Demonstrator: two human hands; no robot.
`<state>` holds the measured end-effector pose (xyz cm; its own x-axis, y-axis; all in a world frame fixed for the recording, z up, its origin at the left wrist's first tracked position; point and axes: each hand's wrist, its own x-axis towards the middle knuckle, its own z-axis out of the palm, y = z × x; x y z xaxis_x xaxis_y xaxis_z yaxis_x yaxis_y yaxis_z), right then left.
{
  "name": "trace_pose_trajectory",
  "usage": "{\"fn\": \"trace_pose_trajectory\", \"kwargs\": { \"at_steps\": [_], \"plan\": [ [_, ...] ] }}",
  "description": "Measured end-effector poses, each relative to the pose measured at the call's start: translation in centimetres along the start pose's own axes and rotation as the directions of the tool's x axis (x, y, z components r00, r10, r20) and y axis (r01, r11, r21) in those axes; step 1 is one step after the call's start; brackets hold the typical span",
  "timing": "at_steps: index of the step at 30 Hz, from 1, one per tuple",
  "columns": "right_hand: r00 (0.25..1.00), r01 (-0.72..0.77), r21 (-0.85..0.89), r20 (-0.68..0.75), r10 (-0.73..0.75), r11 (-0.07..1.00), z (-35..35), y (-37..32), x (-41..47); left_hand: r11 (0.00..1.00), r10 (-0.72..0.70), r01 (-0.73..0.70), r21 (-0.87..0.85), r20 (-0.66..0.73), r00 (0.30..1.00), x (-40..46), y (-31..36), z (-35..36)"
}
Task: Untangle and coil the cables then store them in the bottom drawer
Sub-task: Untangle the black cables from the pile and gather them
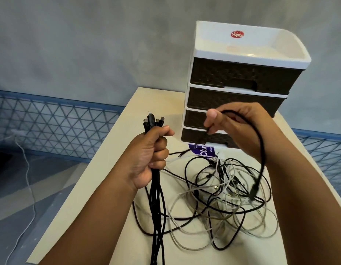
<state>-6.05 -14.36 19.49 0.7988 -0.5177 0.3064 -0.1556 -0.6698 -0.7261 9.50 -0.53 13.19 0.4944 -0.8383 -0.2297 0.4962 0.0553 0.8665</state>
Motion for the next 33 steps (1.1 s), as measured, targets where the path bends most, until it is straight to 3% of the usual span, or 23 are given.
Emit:
{"fn": "trace_pose_trajectory", "kwargs": {
  "at_steps": [2, 6, 9, 12, 17, 22, 28, 33],
  "plan": [
    [0.998, -0.031, -0.215, -0.064, 0.017, 0.976, 0.8, 0.4, 0.6, 1.0, 0.003, -0.003, -0.017, -0.008, 1.0, 0.0, 0.0, -0.1],
    [0.959, -0.278, 0.083, -0.023, 0.281, 0.957, 2.6, 0.5, 0.9, 0.999, 0.025, -0.025, -0.022, -0.011, 1.0, -0.1, -0.3, -0.1],
    [0.936, -0.341, 0.053, 0.109, 0.334, 0.939, 4.1, -0.3, 0.3, 0.998, 0.067, -0.067, 0.018, 0.02, 0.998, -0.1, -0.6, 0.3],
    [0.946, -0.238, -0.046, 0.214, 0.242, 0.97, 5.9, -0.9, -0.9, 0.998, 0.057, -0.058, 0.012, 0.037, 0.998, 0.0, -0.7, 0.5],
    [0.935, 0.013, -0.253, 0.346, 0.078, 0.967, 7.9, -1.5, -2.8, 1.0, 0.017, -0.016, 0.005, -0.053, 0.998, 0.3, -1.1, 0.9],
    [0.897, 0.193, -0.332, 0.44, -0.029, 0.923, 9.8, -1.2, -5.1, 0.991, -0.015, 0.013, -0.133, -0.014, 1.0, 0.8, -0.7, 0.6],
    [0.92, 0.075, -0.174, 0.392, -0.001, 0.982, 10.6, -0.5, -6.5, 0.995, 0.011, -0.01, -0.101, 0.004, 1.0, 0.8, -0.7, 0.3],
    [0.954, 0.136, -0.236, 0.294, -0.062, 0.962, 10.3, -0.9, -6.3, 0.999, 0.014, -0.012, -0.051, 0.032, 0.999, 0.9, -2.0, 0.1]
  ]
}}
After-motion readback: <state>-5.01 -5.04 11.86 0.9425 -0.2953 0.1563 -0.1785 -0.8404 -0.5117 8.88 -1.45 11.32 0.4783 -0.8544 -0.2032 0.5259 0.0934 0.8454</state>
